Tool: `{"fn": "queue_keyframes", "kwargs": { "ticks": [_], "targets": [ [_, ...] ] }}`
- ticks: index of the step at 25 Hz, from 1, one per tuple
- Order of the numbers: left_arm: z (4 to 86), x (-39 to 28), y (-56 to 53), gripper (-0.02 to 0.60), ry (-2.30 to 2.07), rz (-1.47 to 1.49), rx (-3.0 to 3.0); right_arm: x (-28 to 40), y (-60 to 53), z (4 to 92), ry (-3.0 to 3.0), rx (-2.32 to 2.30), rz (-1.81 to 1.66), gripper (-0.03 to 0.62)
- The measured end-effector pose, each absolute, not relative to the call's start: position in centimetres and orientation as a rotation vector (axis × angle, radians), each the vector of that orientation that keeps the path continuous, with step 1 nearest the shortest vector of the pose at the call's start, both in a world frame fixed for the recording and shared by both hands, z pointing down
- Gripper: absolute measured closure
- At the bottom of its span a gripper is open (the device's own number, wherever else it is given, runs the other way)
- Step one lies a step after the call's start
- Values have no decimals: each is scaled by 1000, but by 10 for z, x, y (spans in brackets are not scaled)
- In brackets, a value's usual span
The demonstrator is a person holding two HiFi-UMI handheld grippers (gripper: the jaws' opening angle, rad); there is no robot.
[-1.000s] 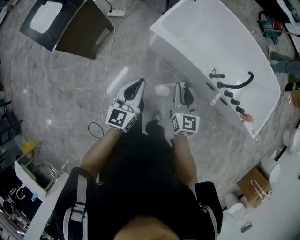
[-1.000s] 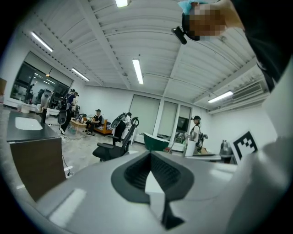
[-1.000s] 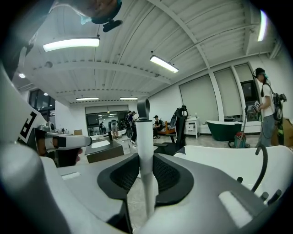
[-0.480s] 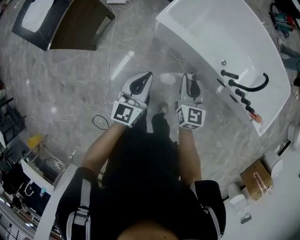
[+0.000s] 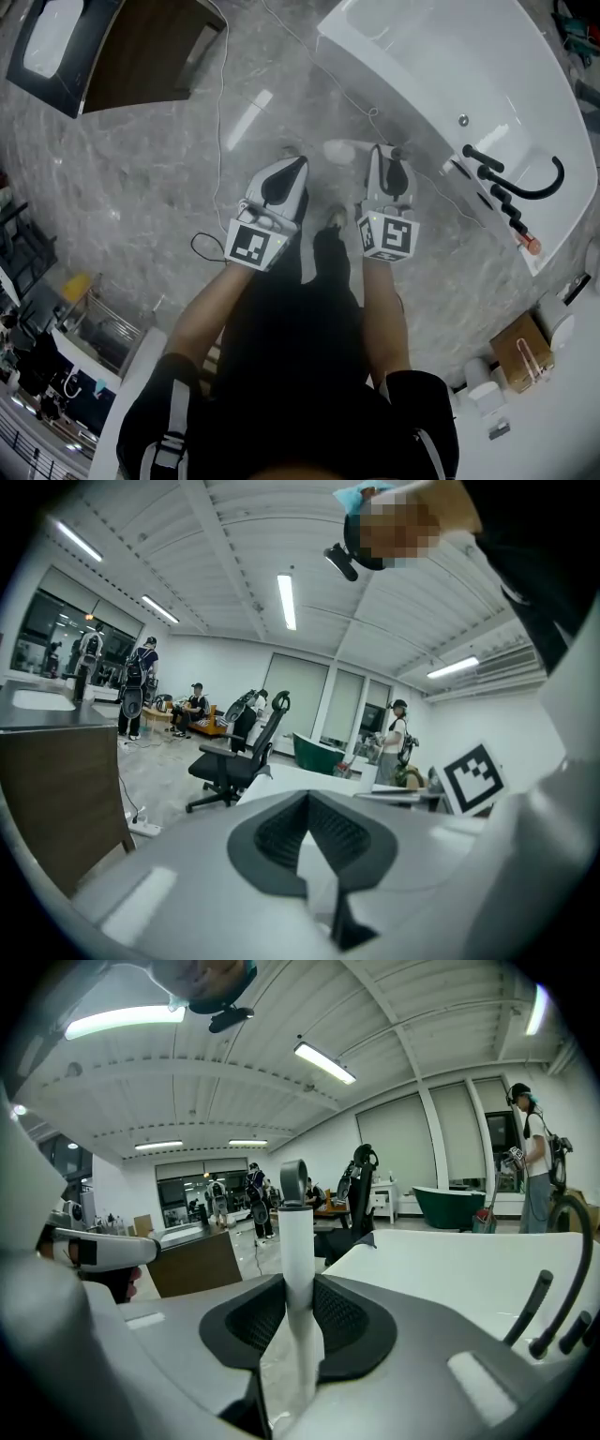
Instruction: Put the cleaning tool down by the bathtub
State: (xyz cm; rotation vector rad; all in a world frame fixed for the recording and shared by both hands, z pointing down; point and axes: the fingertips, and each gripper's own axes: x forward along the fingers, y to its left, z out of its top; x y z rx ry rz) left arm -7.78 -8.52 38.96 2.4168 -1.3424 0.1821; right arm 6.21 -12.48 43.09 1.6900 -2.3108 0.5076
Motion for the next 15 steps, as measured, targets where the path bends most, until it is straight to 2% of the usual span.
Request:
{"fn": "queue_keyframes", "kwargs": {
  "ticks": [15],
  "targets": [
    [465,-99,-128,575,-1361,174,2416,51,-152,533,-2229,1717,574,502]
  ]
}}
